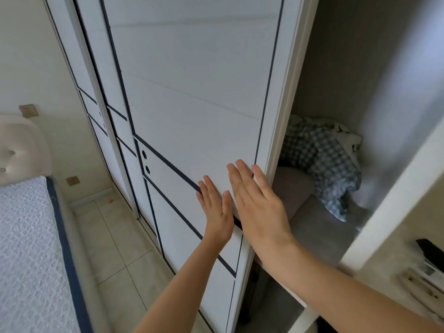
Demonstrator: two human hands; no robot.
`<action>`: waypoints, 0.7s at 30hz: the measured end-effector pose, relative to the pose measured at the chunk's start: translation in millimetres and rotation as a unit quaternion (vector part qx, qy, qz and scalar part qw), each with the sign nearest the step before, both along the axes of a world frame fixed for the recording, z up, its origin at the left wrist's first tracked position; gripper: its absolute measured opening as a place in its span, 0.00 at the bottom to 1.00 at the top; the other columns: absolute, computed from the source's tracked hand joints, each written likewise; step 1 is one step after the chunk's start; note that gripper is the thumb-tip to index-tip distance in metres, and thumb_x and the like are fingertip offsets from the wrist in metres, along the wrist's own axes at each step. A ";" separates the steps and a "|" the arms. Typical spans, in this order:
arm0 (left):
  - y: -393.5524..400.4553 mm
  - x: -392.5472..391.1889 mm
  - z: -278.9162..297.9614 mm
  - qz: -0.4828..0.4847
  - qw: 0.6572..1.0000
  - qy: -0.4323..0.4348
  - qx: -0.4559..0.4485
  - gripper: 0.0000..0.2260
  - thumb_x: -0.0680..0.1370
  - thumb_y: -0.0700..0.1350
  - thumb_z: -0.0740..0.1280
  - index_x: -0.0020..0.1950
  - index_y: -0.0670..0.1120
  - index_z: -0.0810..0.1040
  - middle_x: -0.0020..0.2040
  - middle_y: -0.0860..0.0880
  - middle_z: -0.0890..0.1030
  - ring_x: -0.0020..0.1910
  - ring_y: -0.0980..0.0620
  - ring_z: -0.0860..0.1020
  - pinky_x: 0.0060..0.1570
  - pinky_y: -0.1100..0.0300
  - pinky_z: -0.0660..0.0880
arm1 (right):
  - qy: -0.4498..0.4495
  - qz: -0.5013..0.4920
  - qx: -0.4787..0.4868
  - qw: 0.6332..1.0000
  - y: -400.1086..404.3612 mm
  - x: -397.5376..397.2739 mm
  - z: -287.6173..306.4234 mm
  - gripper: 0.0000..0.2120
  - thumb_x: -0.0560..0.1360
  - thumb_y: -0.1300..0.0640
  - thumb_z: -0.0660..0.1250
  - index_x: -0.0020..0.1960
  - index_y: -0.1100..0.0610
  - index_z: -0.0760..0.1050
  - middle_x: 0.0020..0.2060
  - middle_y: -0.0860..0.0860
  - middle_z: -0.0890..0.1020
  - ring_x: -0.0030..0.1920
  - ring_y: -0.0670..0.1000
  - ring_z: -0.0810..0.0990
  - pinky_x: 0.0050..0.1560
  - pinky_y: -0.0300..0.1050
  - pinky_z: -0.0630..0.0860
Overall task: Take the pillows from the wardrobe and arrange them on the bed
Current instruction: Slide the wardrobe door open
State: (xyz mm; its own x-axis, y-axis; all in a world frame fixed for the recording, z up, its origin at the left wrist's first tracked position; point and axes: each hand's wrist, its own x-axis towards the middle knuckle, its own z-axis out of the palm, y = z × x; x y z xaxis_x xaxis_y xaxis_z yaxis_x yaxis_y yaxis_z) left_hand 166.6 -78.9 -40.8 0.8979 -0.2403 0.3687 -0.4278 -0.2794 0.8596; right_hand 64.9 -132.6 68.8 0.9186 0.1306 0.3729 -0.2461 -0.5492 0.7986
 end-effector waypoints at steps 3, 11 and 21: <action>4.4 19.7 -1.5 0.003 1.000 -0.014 -0.004 0.29 0.82 0.55 0.41 0.78 0.46 0.32 0.78 0.55 0.31 0.75 0.59 0.28 0.71 0.62 0.26 | -0.020 0.001 0.005 1.000 9.1 20.5 -3.7 0.34 0.81 0.48 0.46 0.75 0.69 0.35 0.74 0.65 0.35 0.71 0.66 0.31 0.65 0.64 0.28; 41.0 86.9 1.2 -0.028 1.000 -0.005 0.002 0.29 0.84 0.56 0.42 0.79 0.46 0.32 0.79 0.52 0.31 0.75 0.58 0.28 0.73 0.59 0.27 | -0.073 0.046 0.009 0.996 32.0 91.9 -12.7 0.28 0.78 0.60 0.35 0.77 0.65 0.45 0.78 0.58 0.47 0.77 0.58 0.45 0.74 0.59 0.37; 91.5 182.7 2.8 -0.053 0.998 -0.007 0.022 0.32 0.81 0.59 0.44 0.79 0.47 0.34 0.80 0.51 0.34 0.76 0.56 0.29 0.75 0.56 0.30 | -0.085 0.155 0.035 0.984 45.0 199.7 -19.9 0.23 0.83 0.55 0.48 0.74 0.63 0.63 0.74 0.60 0.63 0.75 0.58 0.60 0.75 0.57 0.41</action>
State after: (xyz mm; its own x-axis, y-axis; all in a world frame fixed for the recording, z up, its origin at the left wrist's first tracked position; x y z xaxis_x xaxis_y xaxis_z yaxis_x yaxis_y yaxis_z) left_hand 349.3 12.6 -38.1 0.8616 -0.3499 0.3676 -0.4686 -0.2701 0.8411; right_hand 264.6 -87.7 48.9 0.7624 0.3631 0.5357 -0.1841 -0.6718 0.7174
